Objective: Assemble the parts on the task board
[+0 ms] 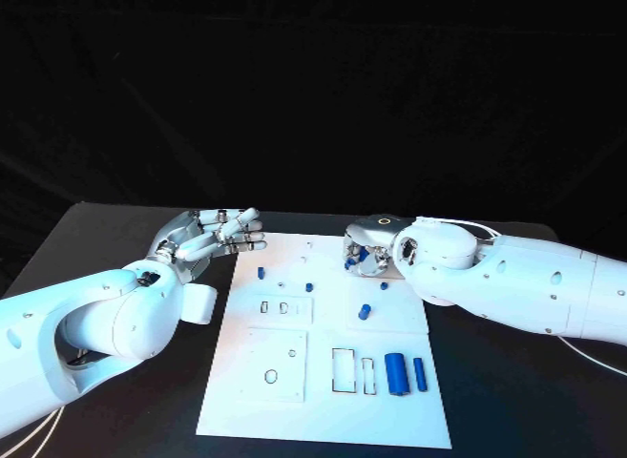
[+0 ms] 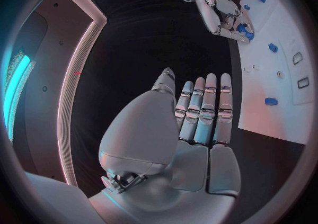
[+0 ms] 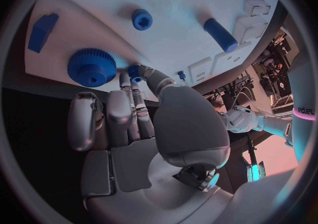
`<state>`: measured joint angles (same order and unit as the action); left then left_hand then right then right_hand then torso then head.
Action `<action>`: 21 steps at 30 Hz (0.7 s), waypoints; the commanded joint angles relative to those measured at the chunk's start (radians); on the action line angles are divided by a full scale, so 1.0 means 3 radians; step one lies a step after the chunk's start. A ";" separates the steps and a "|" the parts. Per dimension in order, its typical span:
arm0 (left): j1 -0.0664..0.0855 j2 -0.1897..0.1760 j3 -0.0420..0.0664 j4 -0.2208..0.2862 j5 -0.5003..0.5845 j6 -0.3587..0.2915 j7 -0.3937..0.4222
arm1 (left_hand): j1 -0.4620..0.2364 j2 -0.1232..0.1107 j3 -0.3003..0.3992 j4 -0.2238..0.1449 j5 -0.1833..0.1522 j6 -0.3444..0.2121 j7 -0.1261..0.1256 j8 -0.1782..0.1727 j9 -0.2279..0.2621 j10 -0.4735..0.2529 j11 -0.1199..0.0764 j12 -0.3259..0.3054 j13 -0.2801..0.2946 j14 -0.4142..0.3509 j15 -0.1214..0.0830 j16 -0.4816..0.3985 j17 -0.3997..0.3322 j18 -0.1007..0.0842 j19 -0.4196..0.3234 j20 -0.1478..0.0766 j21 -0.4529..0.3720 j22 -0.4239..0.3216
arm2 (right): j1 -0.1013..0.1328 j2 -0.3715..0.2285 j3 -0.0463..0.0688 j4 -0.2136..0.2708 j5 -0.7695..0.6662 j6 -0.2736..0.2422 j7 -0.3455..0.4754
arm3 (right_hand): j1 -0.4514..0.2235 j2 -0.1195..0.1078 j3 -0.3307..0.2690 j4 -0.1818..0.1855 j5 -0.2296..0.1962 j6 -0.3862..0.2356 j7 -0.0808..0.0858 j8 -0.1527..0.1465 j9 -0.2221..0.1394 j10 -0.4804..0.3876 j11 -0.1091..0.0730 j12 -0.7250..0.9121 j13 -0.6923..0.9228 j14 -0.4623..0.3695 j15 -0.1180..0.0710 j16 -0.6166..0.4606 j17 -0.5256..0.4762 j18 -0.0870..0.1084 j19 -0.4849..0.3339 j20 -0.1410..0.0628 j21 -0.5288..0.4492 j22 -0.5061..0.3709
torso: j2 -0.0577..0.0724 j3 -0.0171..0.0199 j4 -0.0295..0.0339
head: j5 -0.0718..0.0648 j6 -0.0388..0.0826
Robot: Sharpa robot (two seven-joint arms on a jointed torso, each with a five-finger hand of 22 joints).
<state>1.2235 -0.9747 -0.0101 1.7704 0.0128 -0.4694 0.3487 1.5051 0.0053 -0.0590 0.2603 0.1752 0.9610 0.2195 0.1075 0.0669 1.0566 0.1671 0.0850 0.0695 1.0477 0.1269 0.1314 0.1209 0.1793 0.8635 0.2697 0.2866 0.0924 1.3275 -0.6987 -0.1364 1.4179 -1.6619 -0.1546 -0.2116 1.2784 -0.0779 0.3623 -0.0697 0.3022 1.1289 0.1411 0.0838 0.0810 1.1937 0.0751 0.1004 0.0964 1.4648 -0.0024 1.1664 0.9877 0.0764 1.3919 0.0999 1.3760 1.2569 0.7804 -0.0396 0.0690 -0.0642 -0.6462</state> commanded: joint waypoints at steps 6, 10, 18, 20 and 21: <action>0.0008 0.0002 0.0003 -0.0006 -0.0006 0.0066 -0.0012 | 0.0034 0.0001 0.0020 -0.0003 -0.0011 -0.0013 0.0024 -0.0027 -0.0005 -0.0015 0.0026 -0.0028 -0.0005 0.0001 0.0034 -0.0017 0.0005 0.0017 0.0017 -0.0008 -0.0001 -0.0007 | -0.0003 -0.0024 0.0005 0.0068 0.0068 -0.0398 0.0041 | 0.0049 -0.0003 0.0049 0.0008 0.0047 0.0045 -0.0011 0.0017 0.0018 0.0036 -0.0010 0.0016 0.0005 0.0086 -0.0025 0.0076 0.0081 -0.0052 0.0058 -0.0006 0.0064 0.0093 | 0.0003 -0.0004 0.0008 | 0.0008 0.0024; 0.0009 0.0004 0.0003 -0.0010 -0.0006 0.0077 -0.0017 | 0.0034 0.0001 0.0020 -0.0003 -0.0011 -0.0013 0.0024 -0.0027 -0.0005 -0.0015 0.0026 -0.0028 -0.0005 0.0001 0.0034 -0.0017 0.0005 0.0017 0.0017 -0.0008 -0.0001 -0.0007 | 0.0008 -0.0001 0.0014 0.0076 0.0067 -0.0555 -0.0009 | 0.0059 -0.0018 0.0072 0.0011 0.0069 0.0051 -0.0013 0.0016 0.0022 0.0037 -0.0012 0.0009 0.0002 0.0083 -0.0027 0.0086 0.0083 -0.0056 0.0066 -0.0009 0.0079 0.0117 | 0.0001 -0.0007 0.0007 | 0.0012 0.0035; 0.0011 0.0001 0.0002 -0.0005 -0.0006 0.0084 -0.0024 | 0.0033 -0.0002 0.0018 -0.0002 -0.0012 -0.0018 0.0027 -0.0032 -0.0006 -0.0020 0.0029 -0.0034 -0.0005 -0.0001 0.0036 -0.0021 0.0006 0.0017 0.0016 -0.0007 -0.0003 -0.0008 | 0.0018 0.0108 0.0021 0.0002 0.0028 -0.0700 -0.0068 | 0.0055 -0.0027 0.0082 0.0020 0.0069 0.0050 -0.0010 0.0013 0.0023 0.0042 -0.0010 0.0007 0.0002 0.0083 -0.0026 0.0099 0.0094 -0.0069 0.0101 -0.0010 0.0120 0.0182 | 0.0009 -0.0005 0.0008 | 0.0011 0.0067; 0.0011 0.0002 0.0002 -0.0005 -0.0006 0.0077 -0.0023 | 0.0033 -0.0002 0.0018 -0.0002 -0.0012 -0.0018 0.0027 -0.0032 -0.0006 -0.0020 0.0029 -0.0034 -0.0005 -0.0001 0.0036 -0.0021 0.0006 0.0017 0.0016 -0.0007 -0.0003 -0.0008 | 0.0018 0.0151 0.0022 -0.0029 0.0022 -0.0730 -0.0072 | 0.0052 -0.0032 0.0085 0.0024 0.0063 0.0050 -0.0010 0.0012 0.0023 0.0044 -0.0010 0.0006 0.0002 0.0083 -0.0026 0.0103 0.0097 -0.0069 0.0100 -0.0010 0.0121 0.0182 | 0.0011 -0.0004 0.0006 | 0.0006 0.0080; 0.0011 0.0003 0.0002 -0.0004 -0.0006 0.0073 -0.0023 | 0.0033 -0.0002 0.0017 -0.0002 -0.0012 -0.0018 0.0027 -0.0033 -0.0006 -0.0021 0.0030 -0.0035 -0.0005 -0.0001 0.0036 -0.0021 0.0006 0.0017 0.0016 -0.0007 -0.0003 -0.0009 | 0.0018 0.0170 0.0022 -0.0043 0.0021 -0.0746 -0.0072 | 0.0051 -0.0036 0.0087 0.0027 0.0058 0.0050 -0.0010 0.0011 0.0024 0.0043 -0.0010 0.0005 0.0002 0.0081 -0.0026 0.0102 0.0094 -0.0067 0.0097 -0.0010 0.0118 0.0177 | 0.0012 -0.0005 0.0006 | -0.0006 0.0094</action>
<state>1.2248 -0.9751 -0.0101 1.7669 0.0128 -0.4651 0.3399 1.5050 0.0052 -0.0590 0.2603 0.1752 0.9573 0.2230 0.1035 0.0661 1.0535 0.1702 0.0795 0.0697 1.0478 0.1340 0.1314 0.1217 0.1794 0.8634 0.2697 0.2865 0.0914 1.3324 -0.6539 -0.1302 1.4094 -1.6440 -0.3324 -0.2199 1.2891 -0.0834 0.3828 -0.0632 0.3197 1.1374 0.1345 0.0834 0.0867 1.1997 0.0693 0.1002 0.0972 1.4647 -0.0022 1.1915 1.0161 0.0765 1.4168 0.0964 1.4077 1.3081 0.7829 -0.0415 0.0711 -0.0619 -0.6243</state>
